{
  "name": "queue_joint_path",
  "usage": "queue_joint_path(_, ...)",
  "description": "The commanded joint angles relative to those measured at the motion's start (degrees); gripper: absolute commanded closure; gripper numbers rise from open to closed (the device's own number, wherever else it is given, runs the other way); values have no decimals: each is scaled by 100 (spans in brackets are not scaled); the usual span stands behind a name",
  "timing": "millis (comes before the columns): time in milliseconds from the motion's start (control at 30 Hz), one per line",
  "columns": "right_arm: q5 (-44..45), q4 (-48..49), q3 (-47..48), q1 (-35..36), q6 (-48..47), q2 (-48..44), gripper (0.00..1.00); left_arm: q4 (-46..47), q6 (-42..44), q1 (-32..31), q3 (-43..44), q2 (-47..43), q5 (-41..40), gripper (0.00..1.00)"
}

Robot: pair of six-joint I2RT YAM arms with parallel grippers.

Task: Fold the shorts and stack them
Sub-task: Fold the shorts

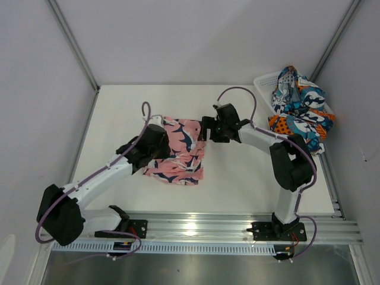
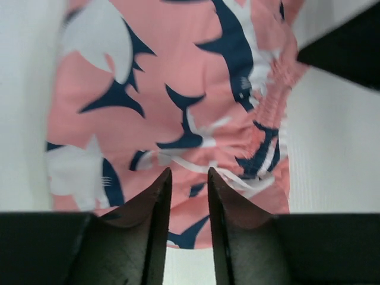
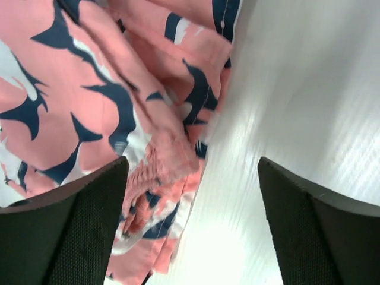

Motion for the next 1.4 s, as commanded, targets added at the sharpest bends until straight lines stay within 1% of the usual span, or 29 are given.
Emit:
queue_joint_path(0,420,-43,-211,299,329,-891,8,9,-180,670,-1,-449,371,64)
queue_joint_path(67,744,-86,-570,536,706,-1311,7,96,-233,988,-63,-545,601,62)
queue_joint_path(100,946,-139,-660,825,1239,-1436,5,114,-250,1242,-98,-572,672,62)
queue_joint_path(167,1473,-183,-975,1160,1848,-1786,5,149,-294,1515,-107,-598,786,61)
queue_joint_path(200,1989,-244,-1073,1518,2591,-1902,4,158,-303,1587,-107,-598,778,60)
queue_joint_path(267,2501,-341,-1283,1906,3359,-2252,5,158,-338,1788,-81,-642,830,59)
queue_joint_path(300,3095,-411,-1459,2326,4155,-2376,1,158,-347,1850,-81,-669,857,59)
queue_joint_path(367,3548,-202,-1670,2759,4670,-2666,1,149,-321,1982,-63,-782,953,58)
queue_joint_path(400,3976,-166,-1802,2944,5247,-2711,1,132,-321,2009,-63,-827,962,57)
queue_joint_path(433,4154,-270,-1820,3259,5566,-2729,0,97,-304,2035,-72,-862,971,55)
queue_joint_path(500,4479,-446,-1751,3498,6233,-2624,1,35,-286,2088,-72,-976,1032,50)
queue_joint_path(533,4542,-456,-1733,3717,6411,-2563,0,0,-260,2106,-72,-1020,1041,48)
queue_joint_path(567,4552,-386,-1750,3789,6543,-2510,1,-26,-259,2115,-72,-1055,1068,42)
queue_joint_path(600,4526,-307,-1776,3850,6684,-2405,1,-53,-251,2115,-98,-1151,1077,41)
queue_joint_path(633,4508,-98,-1890,3973,7059,-2361,1,-53,-242,2123,-124,-1213,1068,34)
queue_joint_path(700,4438,149,-1996,4061,7430,-2177,1,-70,-233,2132,-195,-1371,1059,27)
queue_joint_path(733,4385,211,-2040,4088,7780,-2089,1,-105,-216,2141,-204,-1407,1068,23)
queue_joint_path(833,4271,554,-2067,4123,8125,-1763,1,-272,-224,2159,-169,-1495,1111,19)
queue_joint_path(1000,4130,949,-1900,4220,8399,-1262,0,-457,-242,2185,-99,-1758,1630,15)
queue_joint_path(1100,3972,1186,-1821,4185,8470,-815,0,-817,47,2194,269,-1785,1709,12)
queue_joint_path(1133,3972,1188,-1786,4176,8461,-726,1,-1061,109,2194,297,-1768,1692,12)
queue_joint_path(1233,3963,1188,-1496,4141,8469,-402,1,-1388,312,2203,499,-1750,1525,12)
queue_joint_path(1300,3945,1196,-1355,4106,8557,-225,1,-1450,382,2211,517,-1802,1490,12)
queue_joint_path(1367,3831,1538,-1311,4053,8610,-5,1,-1468,417,2211,517,-1899,1490,11)
